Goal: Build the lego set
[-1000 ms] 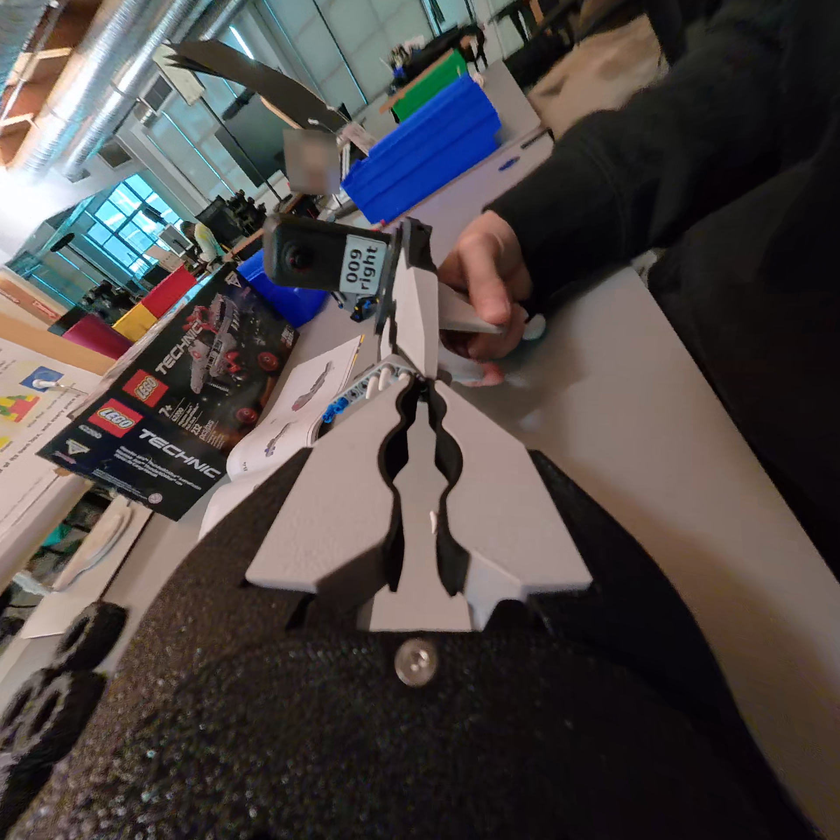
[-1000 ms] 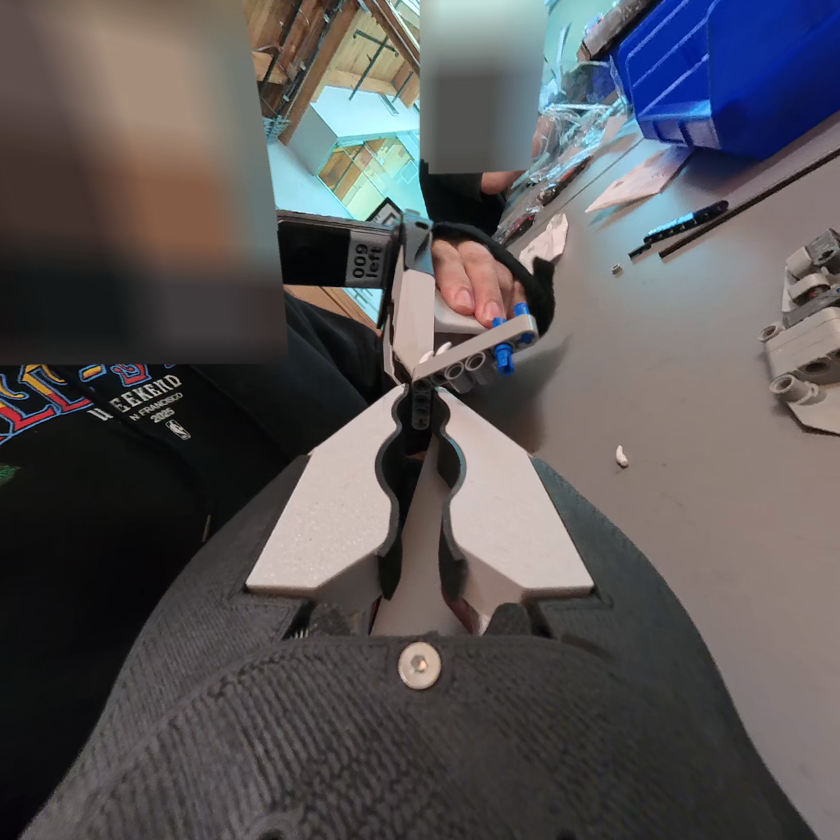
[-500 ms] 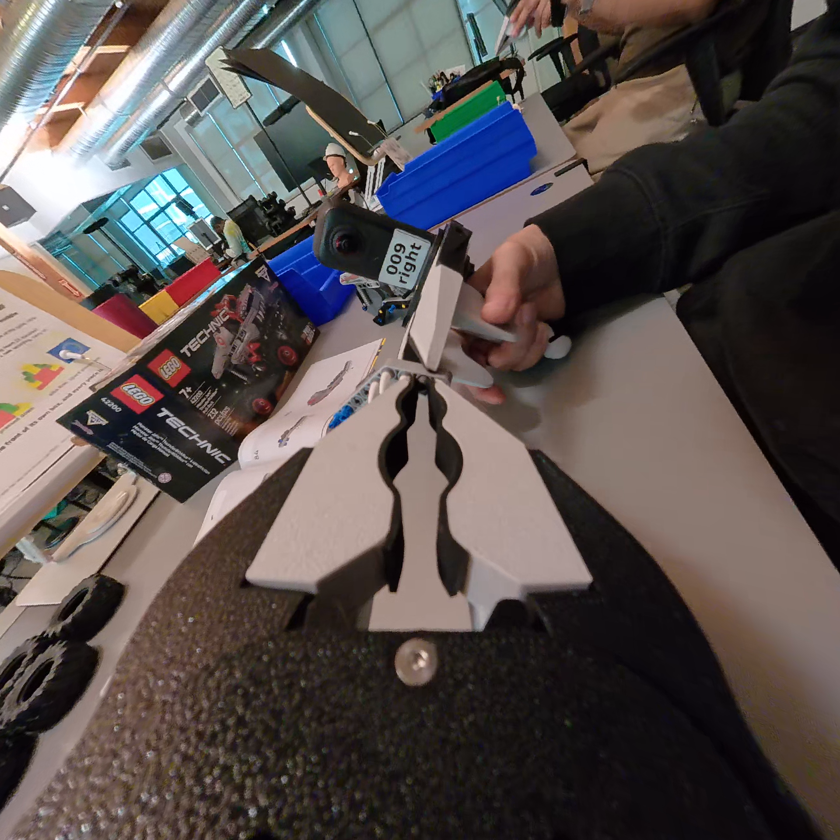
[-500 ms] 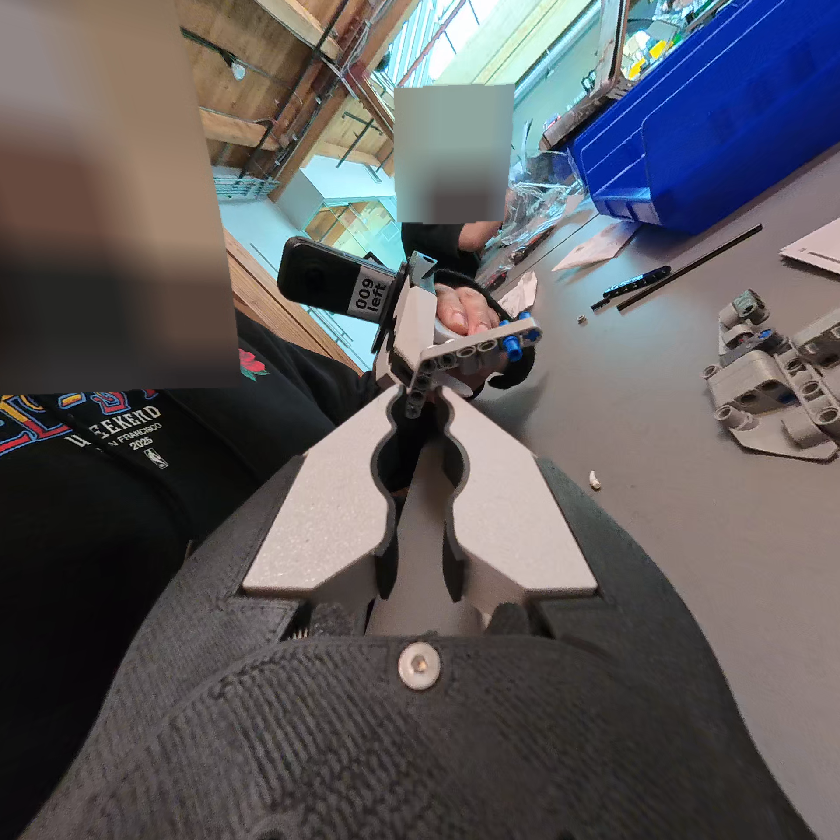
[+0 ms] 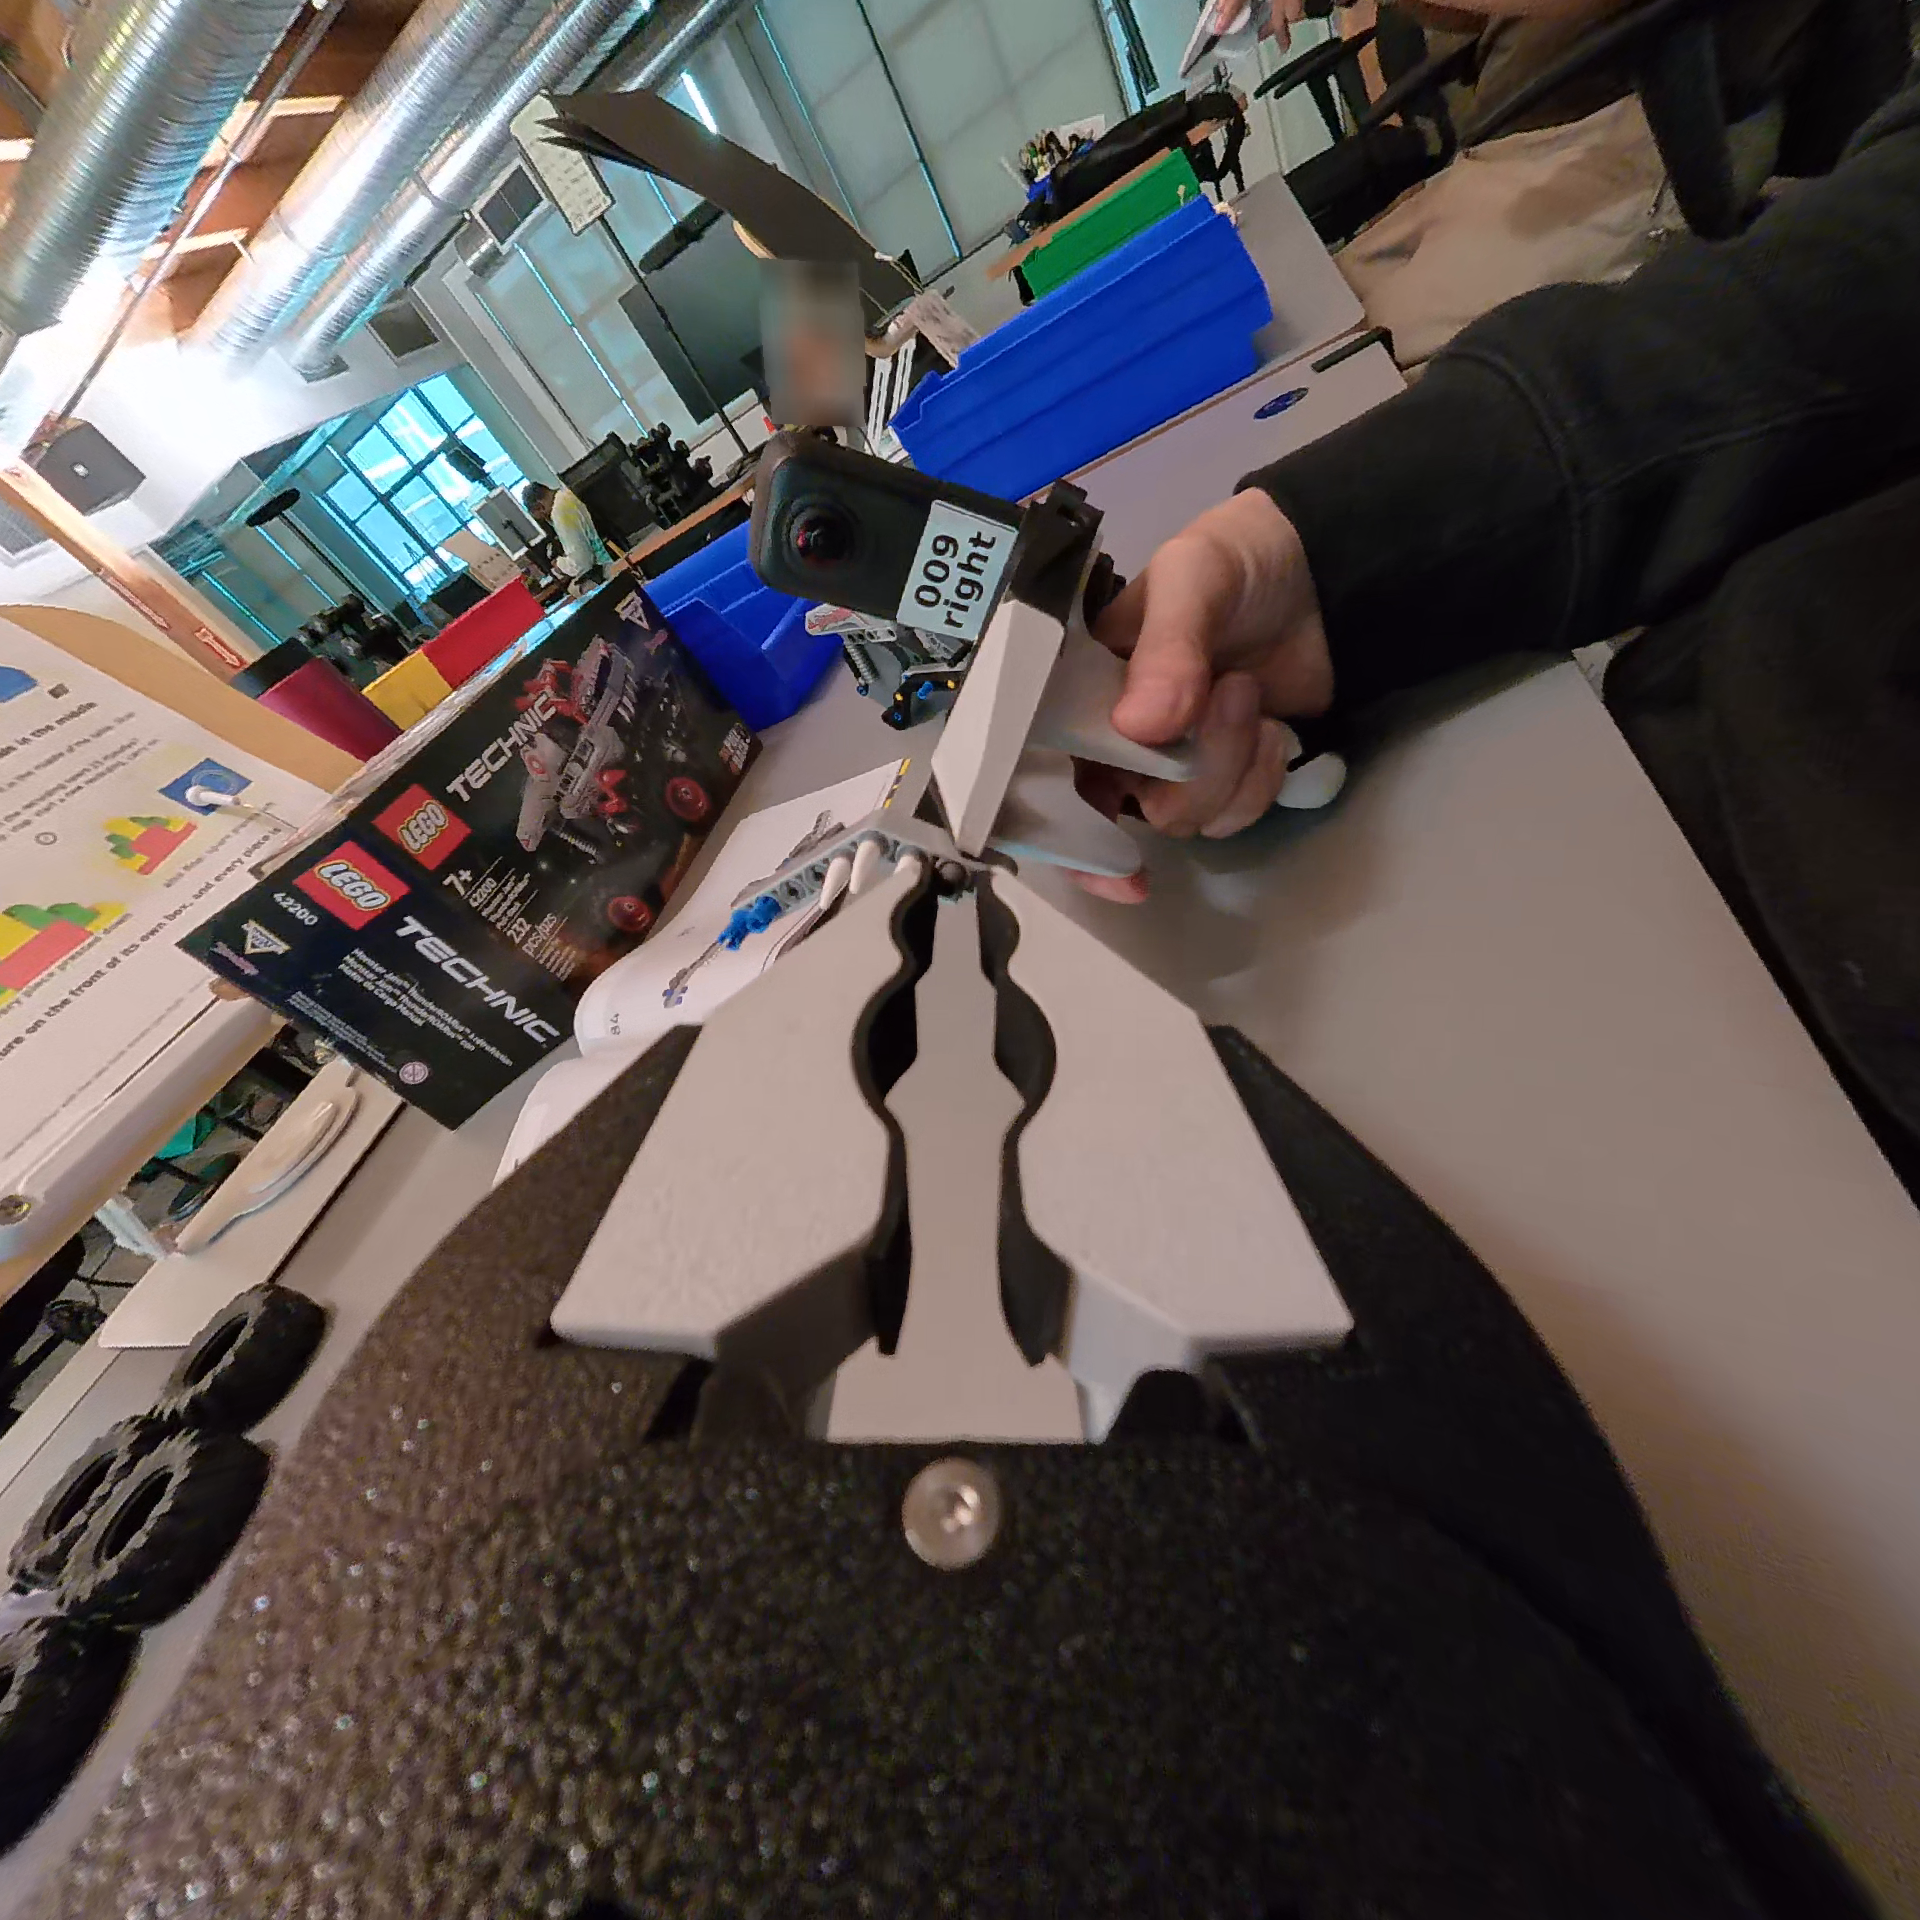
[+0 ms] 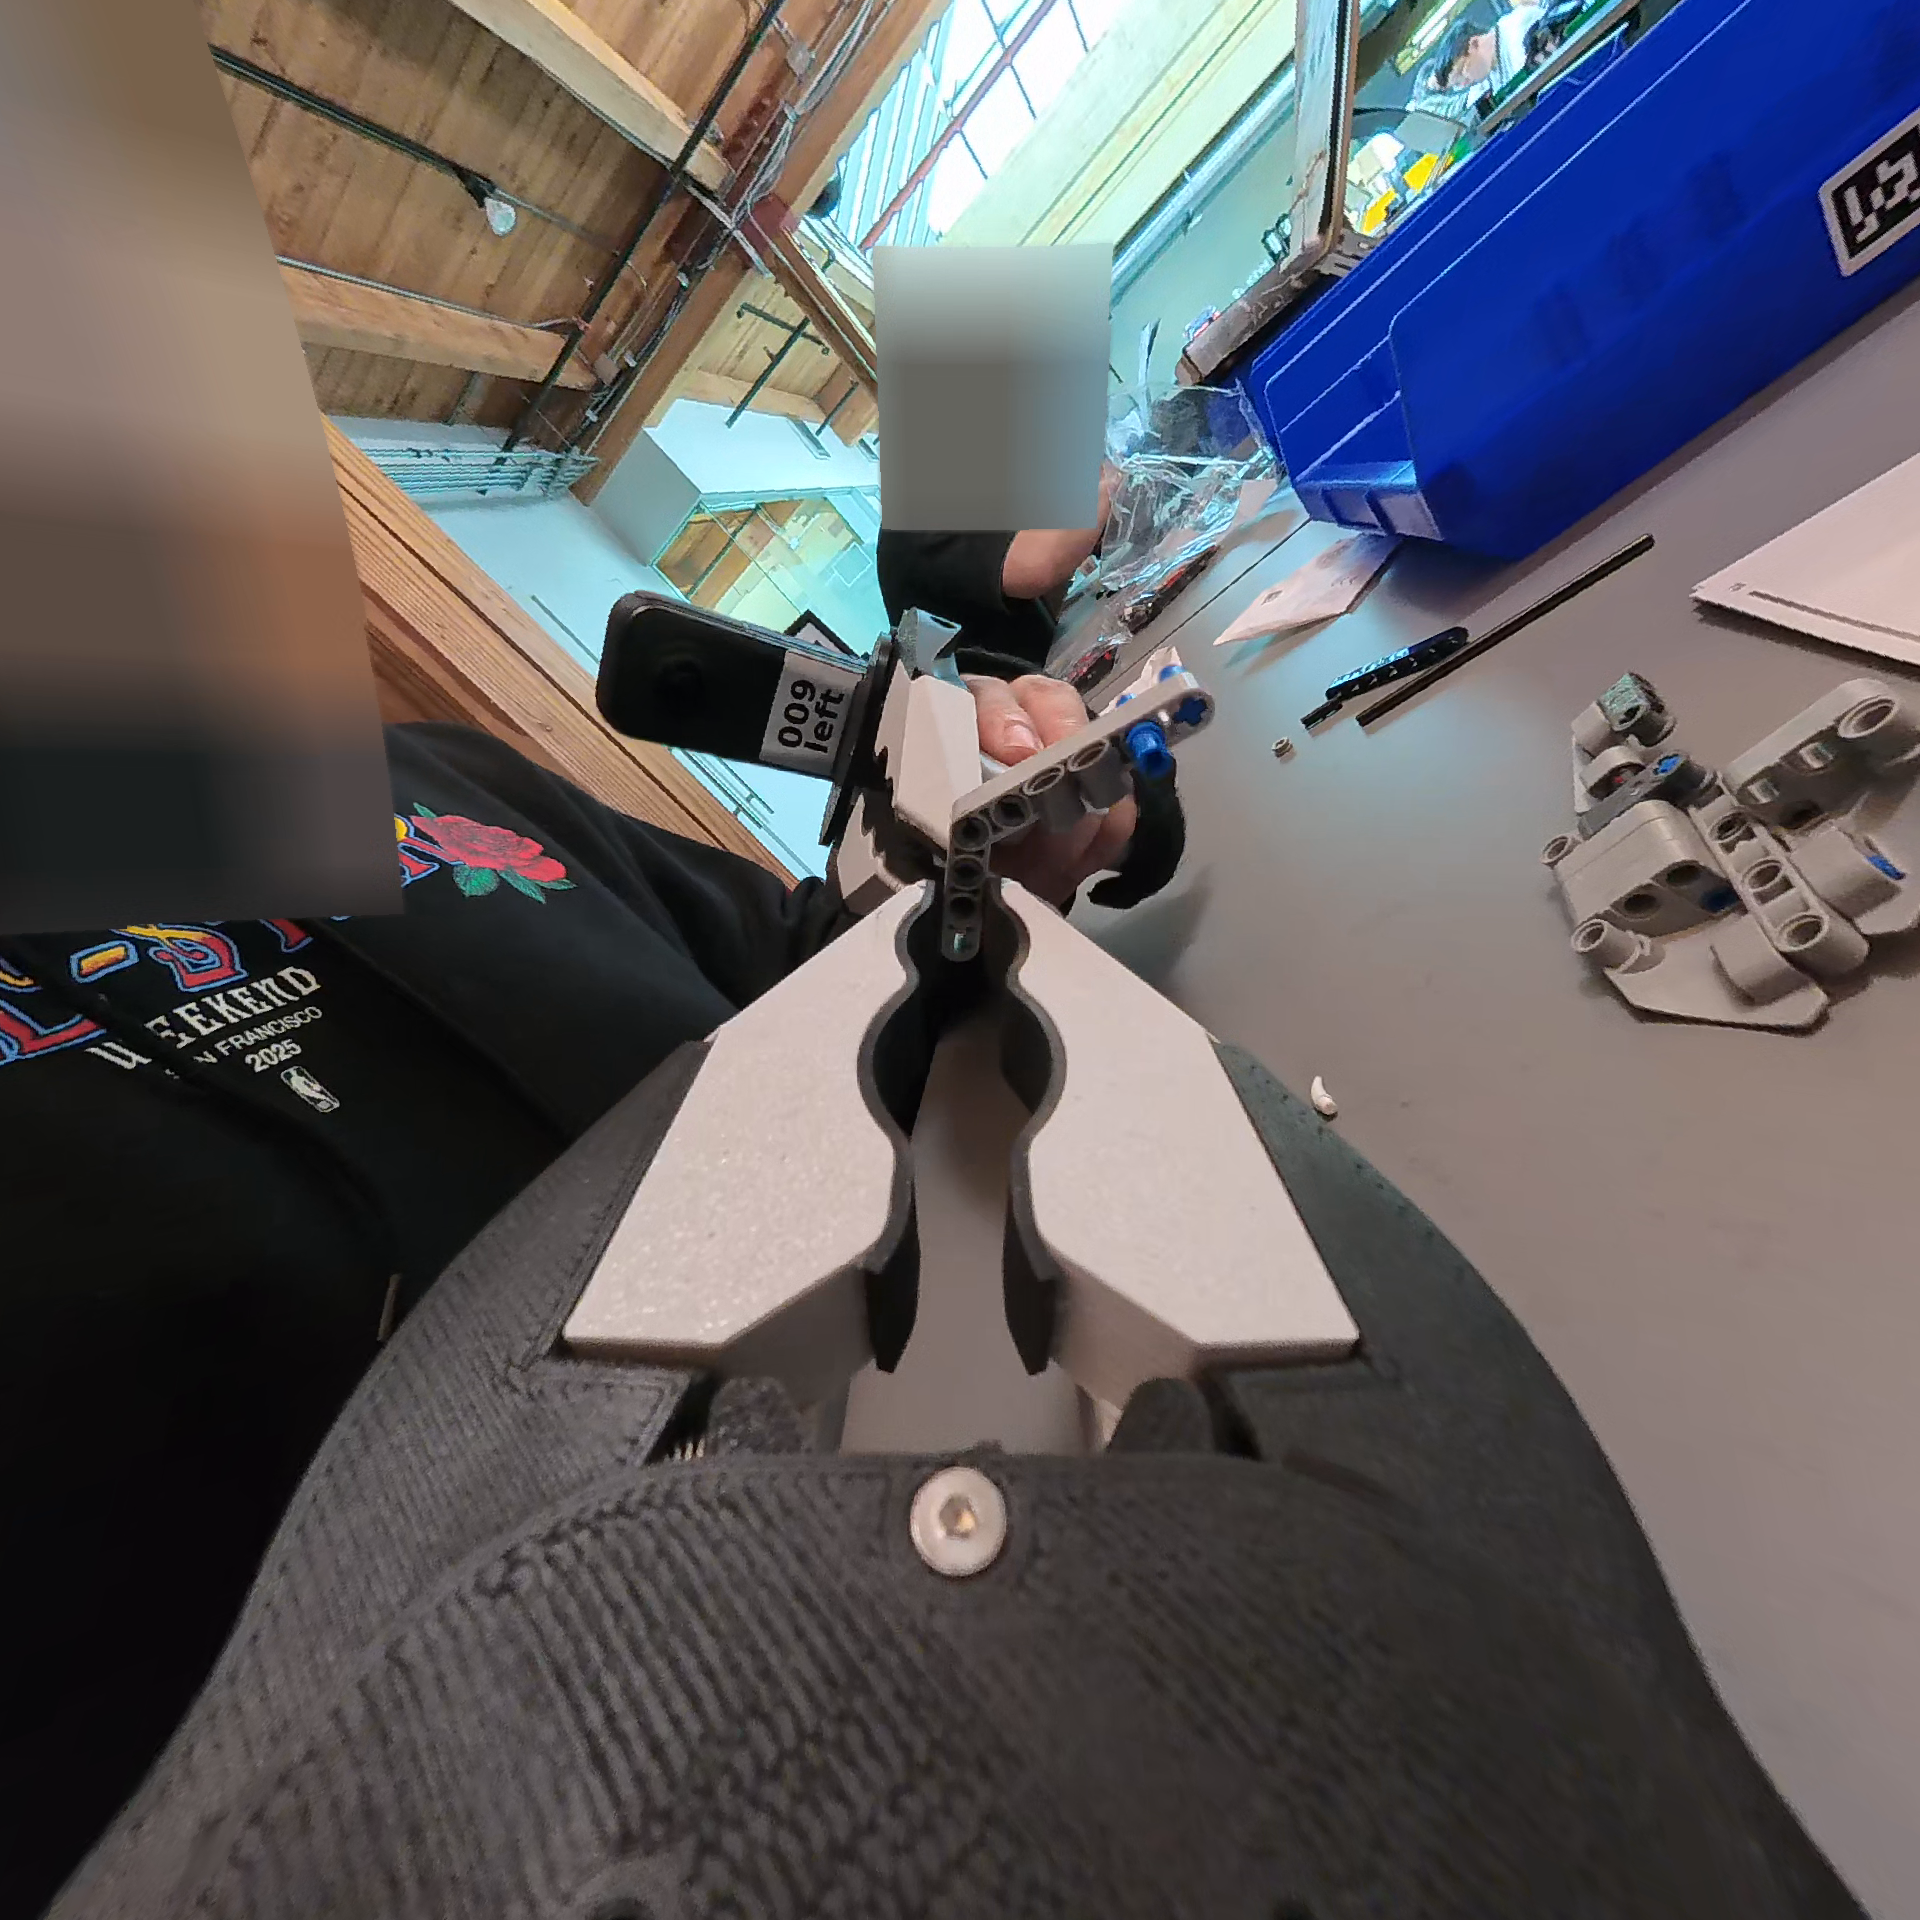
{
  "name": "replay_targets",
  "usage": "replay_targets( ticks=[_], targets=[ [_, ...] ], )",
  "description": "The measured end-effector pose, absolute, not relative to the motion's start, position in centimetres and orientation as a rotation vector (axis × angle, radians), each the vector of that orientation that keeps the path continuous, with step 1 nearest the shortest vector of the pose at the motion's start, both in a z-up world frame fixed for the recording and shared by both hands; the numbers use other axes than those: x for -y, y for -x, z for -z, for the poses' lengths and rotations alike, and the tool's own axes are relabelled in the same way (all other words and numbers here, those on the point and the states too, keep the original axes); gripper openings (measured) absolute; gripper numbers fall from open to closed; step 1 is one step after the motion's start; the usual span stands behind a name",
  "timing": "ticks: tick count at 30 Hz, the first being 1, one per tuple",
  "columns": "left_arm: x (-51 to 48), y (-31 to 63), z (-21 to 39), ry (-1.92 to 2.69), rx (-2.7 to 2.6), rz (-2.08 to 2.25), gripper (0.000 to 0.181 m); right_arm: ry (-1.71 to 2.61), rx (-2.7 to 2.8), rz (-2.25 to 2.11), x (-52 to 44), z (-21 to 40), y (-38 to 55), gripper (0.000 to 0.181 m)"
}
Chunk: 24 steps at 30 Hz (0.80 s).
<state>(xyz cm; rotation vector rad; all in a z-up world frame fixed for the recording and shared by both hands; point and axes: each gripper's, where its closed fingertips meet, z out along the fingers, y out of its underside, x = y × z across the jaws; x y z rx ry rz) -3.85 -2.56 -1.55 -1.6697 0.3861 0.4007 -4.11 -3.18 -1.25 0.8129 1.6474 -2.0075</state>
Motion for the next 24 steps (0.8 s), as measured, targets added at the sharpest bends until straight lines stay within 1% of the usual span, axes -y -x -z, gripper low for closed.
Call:
replay_targets(
  ticks=[3,5,7,13,24],
  targets=[
    [2.6,3.8,1.6,1.670,-0.390,-0.399,0.006,-0.819,-1.650,2.006,3.2,1.3,4.2,0.006],
    [2.8,3.9,0.8,1.627,-0.367,-0.401,0.010,-0.841,-1.650,2.006,3.1,1.4,4.4,0.005],
    [3.2,4.0,0.7,1.623,-0.348,-0.356,0.000,-0.836,-1.623,2.018,2.8,1.2,4.4,0.005],
    [3.1,4.1,1.8,1.697,-0.343,-0.318,0.000,-0.803,-1.677,1.980,3.5,1.5,3.9,0.006],
    [3.1,4.0,2.0,1.712,-0.362,-0.306,0.000,-0.812,-1.666,1.977,3.4,1.5,4.0,0.005]
  ],
)
